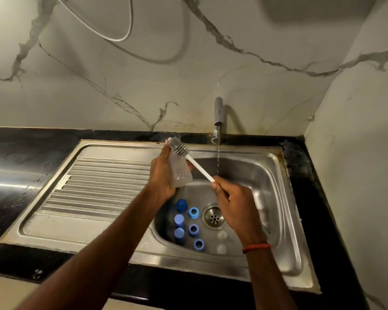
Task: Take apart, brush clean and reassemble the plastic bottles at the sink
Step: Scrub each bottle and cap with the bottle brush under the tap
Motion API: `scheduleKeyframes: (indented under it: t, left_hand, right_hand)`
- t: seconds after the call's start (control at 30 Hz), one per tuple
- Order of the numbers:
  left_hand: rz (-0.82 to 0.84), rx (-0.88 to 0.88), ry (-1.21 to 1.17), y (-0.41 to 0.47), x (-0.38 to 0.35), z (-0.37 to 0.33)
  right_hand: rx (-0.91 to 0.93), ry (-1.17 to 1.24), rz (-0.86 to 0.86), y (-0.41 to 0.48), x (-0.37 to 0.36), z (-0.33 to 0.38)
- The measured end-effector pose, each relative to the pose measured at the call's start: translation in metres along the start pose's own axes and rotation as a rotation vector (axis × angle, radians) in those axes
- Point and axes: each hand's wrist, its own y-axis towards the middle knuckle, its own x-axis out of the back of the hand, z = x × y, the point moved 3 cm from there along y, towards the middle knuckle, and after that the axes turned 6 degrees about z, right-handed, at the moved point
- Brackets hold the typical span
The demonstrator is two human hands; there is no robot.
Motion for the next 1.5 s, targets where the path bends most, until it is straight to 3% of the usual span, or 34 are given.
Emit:
scheduleKeyframes:
  t: [0.23, 0.5, 0.77, 1.0, 1.23, 1.5]
  left_hand:
    - [0.081, 0.033, -0.089, -0.006, 0.006, -0.013]
    - [0.088, 0.056, -0.24, -0.028, -0.006, -0.015]
    - [0.136, 0.112, -0.333, -0.031, -0.009, -0.033]
    - [0.127, 0.178, -0.34, -0.032, -0.019, -0.026]
    - [0.059, 0.273, -0.498, -0.02, -0.003, -0.03]
    - [0.052, 0.229, -0.601, -0.03, -0.01, -0.02]
  right_hand:
    - [-0.016, 0.244, 0.078, -0.045, 0.001, -0.032]
    - [-0.01, 0.11, 0.065, -0.011, 0.011, 0.001]
    - [-0.011, 0.183, 0.136, -0.033, 0.026, 0.004]
    - [-0.101, 0.05, 0.093, 0.001, 0.026, 0.025]
    - [-0.118, 0.184, 0.06, -0.014, 0.016, 0.033]
    - [-0.05, 0.034, -0.039, -0.025, -0.007, 0.041]
